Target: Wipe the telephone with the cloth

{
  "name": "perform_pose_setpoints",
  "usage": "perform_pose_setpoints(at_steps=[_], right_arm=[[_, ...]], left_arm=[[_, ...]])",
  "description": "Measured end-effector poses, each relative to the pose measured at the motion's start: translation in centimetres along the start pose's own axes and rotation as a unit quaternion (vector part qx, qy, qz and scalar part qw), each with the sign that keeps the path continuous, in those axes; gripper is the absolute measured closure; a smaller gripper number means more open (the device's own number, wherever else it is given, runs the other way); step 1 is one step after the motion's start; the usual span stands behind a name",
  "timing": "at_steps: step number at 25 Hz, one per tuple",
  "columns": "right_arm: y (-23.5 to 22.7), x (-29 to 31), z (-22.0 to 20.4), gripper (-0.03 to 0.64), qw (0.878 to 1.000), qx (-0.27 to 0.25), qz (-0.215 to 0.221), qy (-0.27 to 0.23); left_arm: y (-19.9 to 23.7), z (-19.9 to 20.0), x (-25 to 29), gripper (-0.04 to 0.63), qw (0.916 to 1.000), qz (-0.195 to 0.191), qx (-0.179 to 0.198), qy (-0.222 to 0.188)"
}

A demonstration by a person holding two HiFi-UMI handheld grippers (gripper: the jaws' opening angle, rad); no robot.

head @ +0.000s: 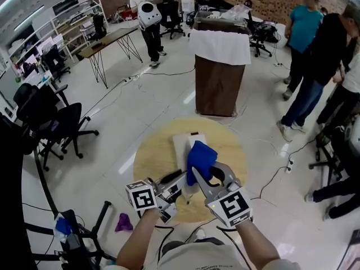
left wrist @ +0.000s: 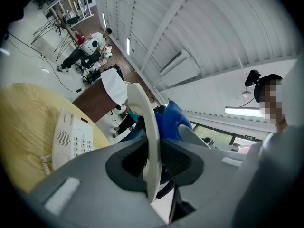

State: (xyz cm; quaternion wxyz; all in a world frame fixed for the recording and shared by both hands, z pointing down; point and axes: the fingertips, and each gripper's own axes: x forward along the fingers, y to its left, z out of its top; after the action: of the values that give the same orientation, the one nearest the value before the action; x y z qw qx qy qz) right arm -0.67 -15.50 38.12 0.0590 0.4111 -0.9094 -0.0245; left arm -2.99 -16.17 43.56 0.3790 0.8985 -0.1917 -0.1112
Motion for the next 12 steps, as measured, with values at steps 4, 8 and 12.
perform_pose_setpoints(at_steps=[4, 8, 12], right_arm=[[-0.2, 0.2, 0.6, 0.554, 1.0, -0.009, 0.0, -0.003], [-0.1, 0.4, 1.2, 0.554, 1.0, -0.023, 0.0, -0.008], [0.0, 0.7, 2.1, 0.554, 0.999, -0.038, 0.002, -0.01]], left_arm=[[-0.6, -0.3, -0.1, 0.514, 1.0, -0.004, 0.004, -0.002], [-1.0, -1.1, -0.2, 0.514, 0.9999, -0.006, 0.011, 0.003], [-1.5, -1.9, 0.0, 0.514, 0.9997, -0.005, 0.022, 0.01]])
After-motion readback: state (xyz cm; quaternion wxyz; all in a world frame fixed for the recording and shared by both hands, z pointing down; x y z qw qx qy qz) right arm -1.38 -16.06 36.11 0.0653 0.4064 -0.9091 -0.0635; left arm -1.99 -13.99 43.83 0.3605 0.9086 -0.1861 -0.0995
